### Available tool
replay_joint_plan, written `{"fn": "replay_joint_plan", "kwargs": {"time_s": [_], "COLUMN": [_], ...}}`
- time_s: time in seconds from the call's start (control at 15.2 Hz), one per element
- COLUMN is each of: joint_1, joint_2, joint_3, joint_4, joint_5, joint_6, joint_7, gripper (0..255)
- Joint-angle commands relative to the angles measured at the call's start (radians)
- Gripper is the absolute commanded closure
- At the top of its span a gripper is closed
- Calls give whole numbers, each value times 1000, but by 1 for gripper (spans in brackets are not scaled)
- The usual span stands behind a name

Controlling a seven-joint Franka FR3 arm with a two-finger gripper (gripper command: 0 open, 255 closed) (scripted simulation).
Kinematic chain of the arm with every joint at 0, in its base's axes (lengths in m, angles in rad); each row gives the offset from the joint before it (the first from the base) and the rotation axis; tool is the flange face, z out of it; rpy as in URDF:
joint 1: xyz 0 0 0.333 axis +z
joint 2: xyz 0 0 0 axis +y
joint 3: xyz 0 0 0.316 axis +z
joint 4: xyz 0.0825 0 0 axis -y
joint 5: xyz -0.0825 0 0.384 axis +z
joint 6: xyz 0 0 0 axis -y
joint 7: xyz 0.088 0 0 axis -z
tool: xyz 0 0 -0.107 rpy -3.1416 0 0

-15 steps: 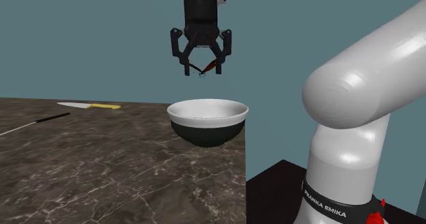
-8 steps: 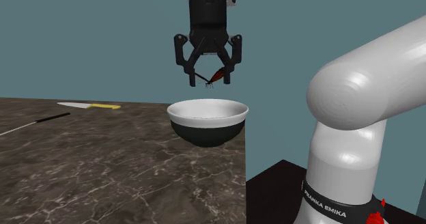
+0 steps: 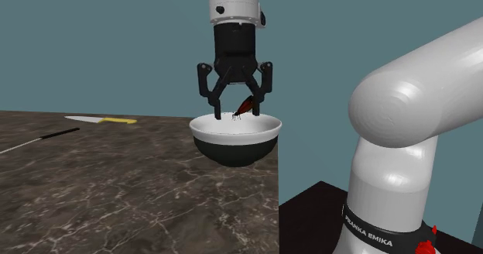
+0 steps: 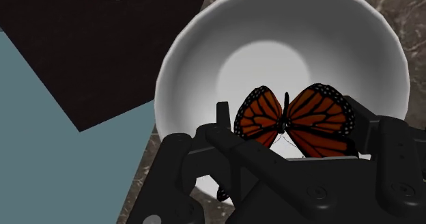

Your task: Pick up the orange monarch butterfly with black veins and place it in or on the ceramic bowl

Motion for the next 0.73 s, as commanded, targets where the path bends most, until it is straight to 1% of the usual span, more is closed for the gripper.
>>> {"fn": "replay_joint_plan", "kwargs": {"time_s": [0.0,0.4,0.46,0.66], "joint_1": [2,2,2,2], "joint_2": [-3,-3,-3,-3], "joint_3": [1,1,1,1], "joint_4": [-9,-9,-9,-9], "joint_5": [2,2,2,2], "joint_6": [6,6,6,6], "joint_7": [0,0,0,0], "gripper": [255,255,0,0]}}
